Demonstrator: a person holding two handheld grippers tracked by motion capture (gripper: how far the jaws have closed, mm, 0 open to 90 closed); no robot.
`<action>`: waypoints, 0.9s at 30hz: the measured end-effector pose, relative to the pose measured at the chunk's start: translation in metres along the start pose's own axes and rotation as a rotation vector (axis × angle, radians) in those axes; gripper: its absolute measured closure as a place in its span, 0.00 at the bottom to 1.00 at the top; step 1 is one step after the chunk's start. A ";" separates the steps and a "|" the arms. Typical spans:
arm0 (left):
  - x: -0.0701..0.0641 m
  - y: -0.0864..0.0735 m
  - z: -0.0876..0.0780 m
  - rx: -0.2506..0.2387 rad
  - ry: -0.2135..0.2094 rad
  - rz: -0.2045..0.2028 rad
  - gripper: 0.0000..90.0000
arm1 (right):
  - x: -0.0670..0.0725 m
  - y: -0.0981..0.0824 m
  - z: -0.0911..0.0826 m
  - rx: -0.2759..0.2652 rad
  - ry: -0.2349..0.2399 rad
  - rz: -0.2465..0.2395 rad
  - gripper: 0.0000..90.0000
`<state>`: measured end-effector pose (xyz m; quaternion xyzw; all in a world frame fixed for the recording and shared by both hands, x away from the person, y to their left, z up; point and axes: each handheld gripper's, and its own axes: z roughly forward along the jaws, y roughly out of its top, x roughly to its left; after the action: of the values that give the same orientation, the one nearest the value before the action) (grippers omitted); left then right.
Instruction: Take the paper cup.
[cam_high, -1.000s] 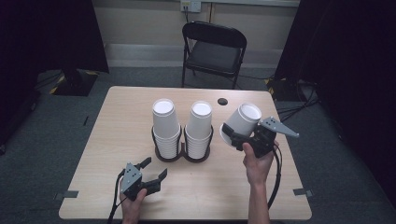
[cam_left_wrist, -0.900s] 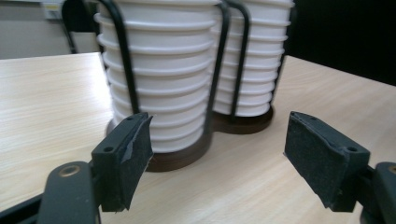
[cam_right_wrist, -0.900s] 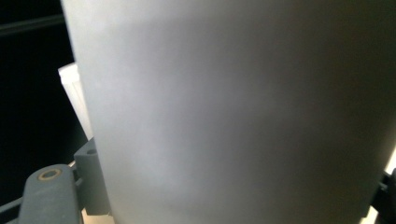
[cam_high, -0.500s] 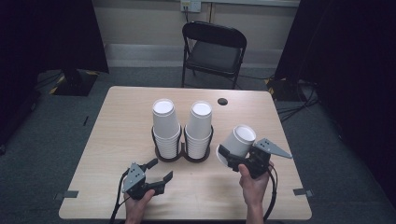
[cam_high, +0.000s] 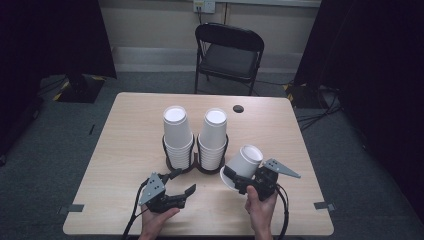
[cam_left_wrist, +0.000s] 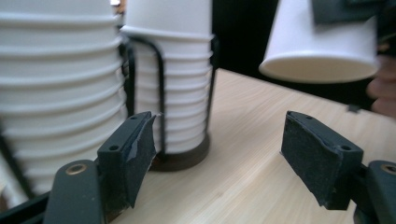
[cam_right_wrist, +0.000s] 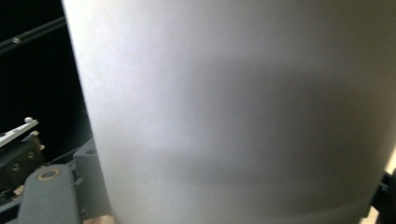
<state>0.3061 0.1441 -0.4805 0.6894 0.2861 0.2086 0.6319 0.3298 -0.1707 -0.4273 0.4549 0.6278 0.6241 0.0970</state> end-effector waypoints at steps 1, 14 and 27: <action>-0.002 0.001 0.001 -0.022 -0.019 -0.001 0.28 | 0.002 -0.002 0.001 0.002 0.009 0.012 0.17; -0.012 0.000 0.017 -0.056 -0.095 -0.025 0.39 | 0.016 -0.018 0.011 0.028 0.059 0.045 0.17; -0.020 -0.006 0.029 -0.102 -0.144 0.009 0.49 | 0.021 -0.019 0.009 0.017 0.074 0.060 0.17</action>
<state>0.3095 0.1093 -0.4879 0.6710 0.2258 0.1757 0.6840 0.3155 -0.1463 -0.4363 0.4510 0.6222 0.6378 0.0511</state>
